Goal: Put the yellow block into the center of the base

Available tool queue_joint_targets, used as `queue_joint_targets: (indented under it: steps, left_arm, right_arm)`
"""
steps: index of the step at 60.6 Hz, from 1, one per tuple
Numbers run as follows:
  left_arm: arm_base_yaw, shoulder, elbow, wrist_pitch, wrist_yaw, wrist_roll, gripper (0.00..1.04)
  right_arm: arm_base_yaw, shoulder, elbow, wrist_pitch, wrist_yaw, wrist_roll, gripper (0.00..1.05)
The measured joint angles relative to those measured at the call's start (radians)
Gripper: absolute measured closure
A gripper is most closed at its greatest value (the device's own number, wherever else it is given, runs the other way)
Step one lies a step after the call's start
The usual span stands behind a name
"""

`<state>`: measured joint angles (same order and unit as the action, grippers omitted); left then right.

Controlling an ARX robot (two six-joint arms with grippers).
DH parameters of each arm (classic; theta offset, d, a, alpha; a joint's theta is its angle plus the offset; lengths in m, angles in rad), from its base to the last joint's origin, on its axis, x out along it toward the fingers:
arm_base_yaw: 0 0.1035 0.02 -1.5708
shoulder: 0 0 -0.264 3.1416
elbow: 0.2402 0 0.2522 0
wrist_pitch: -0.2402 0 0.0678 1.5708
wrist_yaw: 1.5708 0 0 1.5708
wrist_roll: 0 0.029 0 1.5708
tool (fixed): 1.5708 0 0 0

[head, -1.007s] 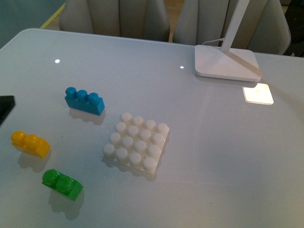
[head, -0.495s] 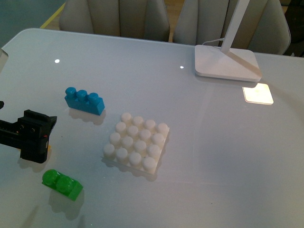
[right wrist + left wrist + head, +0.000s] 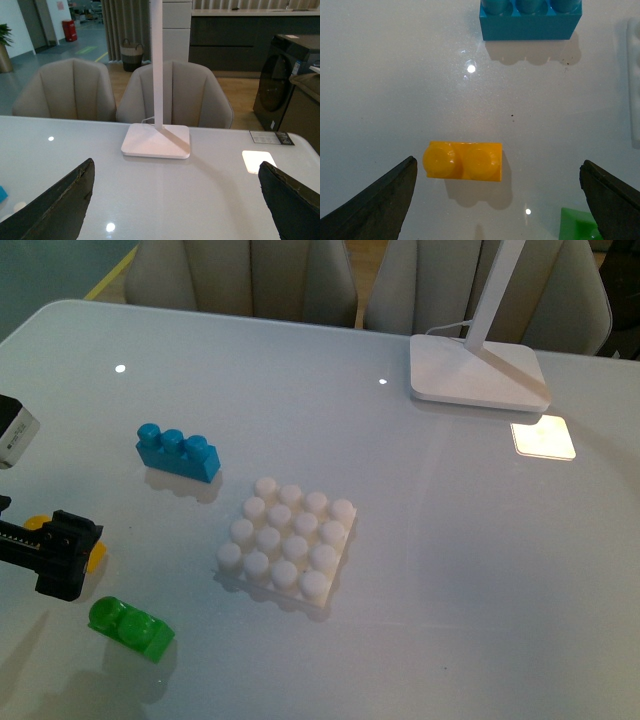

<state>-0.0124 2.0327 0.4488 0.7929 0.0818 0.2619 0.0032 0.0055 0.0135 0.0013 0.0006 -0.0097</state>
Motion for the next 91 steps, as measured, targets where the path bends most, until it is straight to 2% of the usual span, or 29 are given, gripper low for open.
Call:
queue_joint_targets:
  steps: [35,59,91]
  left_arm:
    - [0.068,0.099,0.075,-0.036,0.013,0.015,0.07]
    - [0.026,0.174,0.097,-0.02,-0.005,0.014,0.07]
    - [0.023,0.23,0.158,-0.023,-0.034,-0.001,0.07]
  right_arm:
    - [0.0,0.0,0.0,0.0,0.0,0.0,0.09]
    - [0.0,0.0,0.0,0.0,0.0,0.0,0.09]
    - [0.0,0.0,0.0,0.0,0.0,0.0,0.09]
